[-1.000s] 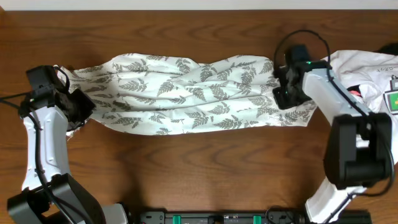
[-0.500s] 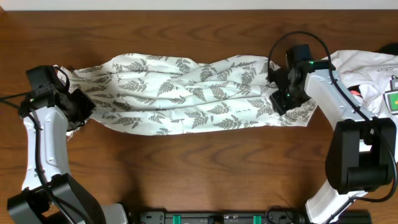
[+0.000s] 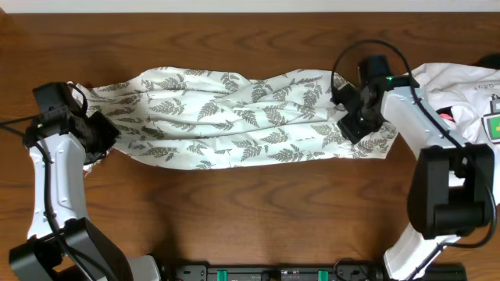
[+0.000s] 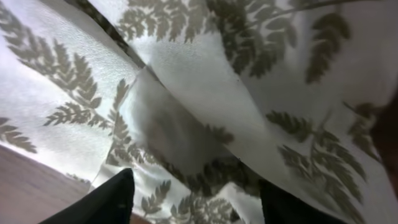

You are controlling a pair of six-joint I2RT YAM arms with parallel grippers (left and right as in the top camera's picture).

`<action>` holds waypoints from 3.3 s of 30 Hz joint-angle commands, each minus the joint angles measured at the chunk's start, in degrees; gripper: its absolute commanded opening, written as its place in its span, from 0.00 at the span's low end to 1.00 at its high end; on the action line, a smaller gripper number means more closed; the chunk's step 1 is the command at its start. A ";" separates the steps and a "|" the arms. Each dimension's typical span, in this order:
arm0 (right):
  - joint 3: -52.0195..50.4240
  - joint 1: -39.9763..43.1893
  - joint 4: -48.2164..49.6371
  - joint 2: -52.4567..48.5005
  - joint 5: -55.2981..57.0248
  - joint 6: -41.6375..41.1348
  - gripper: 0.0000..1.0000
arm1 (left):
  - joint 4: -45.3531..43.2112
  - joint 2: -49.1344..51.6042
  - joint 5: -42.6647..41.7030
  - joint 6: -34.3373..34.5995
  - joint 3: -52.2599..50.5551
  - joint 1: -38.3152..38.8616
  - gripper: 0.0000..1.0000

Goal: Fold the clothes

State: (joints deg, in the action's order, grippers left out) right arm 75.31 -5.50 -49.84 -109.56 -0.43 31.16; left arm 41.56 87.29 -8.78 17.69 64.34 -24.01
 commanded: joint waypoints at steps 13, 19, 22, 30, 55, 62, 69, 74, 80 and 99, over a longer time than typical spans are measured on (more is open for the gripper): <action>-0.07 -0.42 3.56 -3.56 2.97 -5.86 0.01 | 0.24 -0.02 0.83 -0.94 0.68 -0.46 0.06; 1.70 -0.42 3.58 2.97 4.11 -13.18 0.01 | 0.22 -0.09 0.42 -0.96 0.68 -0.28 0.06; 2.34 -0.42 3.78 9.16 4.35 -17.84 0.01 | 0.37 -0.31 0.20 -0.98 0.68 -0.17 0.06; 2.49 -0.42 8.35 24.96 9.27 -24.09 0.01 | -0.98 -3.52 -3.08 -1.84 0.74 0.72 0.06; 2.51 1.18 0.33 36.81 9.90 -30.58 0.01 | 5.64 -29.46 -1.75 -2.60 0.83 6.75 0.06; 2.51 1.46 4.83 22.73 6.84 -27.52 0.01 | -2.08 -14.93 -3.78 -2.19 0.83 6.75 0.06; 6.29 1.49 21.29 8.70 4.50 -26.16 0.01 | -20.41 1.86 -10.32 -0.24 3.91 9.07 0.06; 16.39 1.53 33.11 7.08 8.33 -26.34 0.01 | -22.99 10.03 -10.58 -2.84 19.74 12.28 0.06; 35.26 4.13 33.92 7.08 11.23 -26.40 0.01 | -22.05 13.29 -7.13 -3.54 41.55 12.22 0.06; 36.39 9.86 -14.29 1.88 10.32 -26.36 0.01 | 20.68 18.64 7.89 -9.11 46.18 11.91 0.06</action>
State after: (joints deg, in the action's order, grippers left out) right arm 112.71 2.83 -61.80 -106.48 8.58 4.29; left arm 60.53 105.62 -8.08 10.02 111.02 -11.79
